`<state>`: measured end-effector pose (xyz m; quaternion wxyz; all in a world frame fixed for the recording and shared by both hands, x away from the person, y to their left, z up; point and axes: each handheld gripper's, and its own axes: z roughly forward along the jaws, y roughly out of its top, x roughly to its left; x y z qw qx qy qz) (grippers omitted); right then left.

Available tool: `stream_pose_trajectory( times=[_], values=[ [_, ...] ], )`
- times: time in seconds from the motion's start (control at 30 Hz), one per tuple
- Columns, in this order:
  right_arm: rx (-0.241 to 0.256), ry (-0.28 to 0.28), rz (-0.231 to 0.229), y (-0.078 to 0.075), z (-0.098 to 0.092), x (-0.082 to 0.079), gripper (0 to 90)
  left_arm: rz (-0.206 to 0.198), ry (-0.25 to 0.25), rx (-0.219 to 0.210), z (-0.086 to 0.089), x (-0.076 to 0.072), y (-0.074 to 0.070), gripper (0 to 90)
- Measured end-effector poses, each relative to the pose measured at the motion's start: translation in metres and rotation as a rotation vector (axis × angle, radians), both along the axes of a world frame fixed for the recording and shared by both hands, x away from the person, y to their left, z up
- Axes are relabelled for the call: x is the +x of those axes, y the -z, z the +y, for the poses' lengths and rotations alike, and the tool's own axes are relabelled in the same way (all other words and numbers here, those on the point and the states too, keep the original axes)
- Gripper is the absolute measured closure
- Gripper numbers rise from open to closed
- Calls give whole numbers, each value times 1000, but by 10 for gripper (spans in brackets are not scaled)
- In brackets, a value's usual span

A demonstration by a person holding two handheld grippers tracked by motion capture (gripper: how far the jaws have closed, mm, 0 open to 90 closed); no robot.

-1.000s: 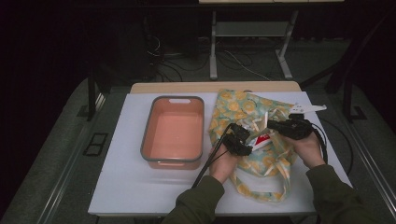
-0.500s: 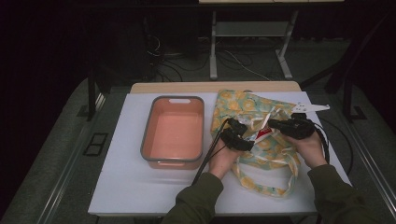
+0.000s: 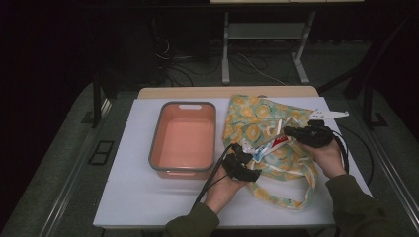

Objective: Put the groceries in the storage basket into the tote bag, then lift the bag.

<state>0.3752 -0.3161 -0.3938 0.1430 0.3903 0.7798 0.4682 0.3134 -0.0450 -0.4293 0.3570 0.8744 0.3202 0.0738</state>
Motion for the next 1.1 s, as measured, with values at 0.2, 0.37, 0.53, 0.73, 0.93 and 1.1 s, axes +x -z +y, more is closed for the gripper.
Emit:
stream_pose_trajectory(
  times=[0.2, 0.37, 0.53, 0.73, 0.93, 1.1],
  values=[
    [-11, -9, 10, 3, 2, 0, 892, -6, -35, 22, 3, 5, 15, 556],
    [-11, -6, 18, 5, 1, 0, 884, 22, -34, -13, 11, 6, 15, 892],
    [4, -16, 45, 2, -1, -5, 677, -17, -27, -64, 17, -2, 1, 894],
    [23, -21, 26, -12, -8, -22, 507, -37, -22, -97, 23, -12, -11, 895],
    [21, -97, 14, -22, -12, -52, 470, -37, -29, -152, 34, -17, -22, 895],
    [-22, -195, 46, -9, -5, -71, 451, -50, -24, -173, 41, -19, -30, 895]
  ],
)
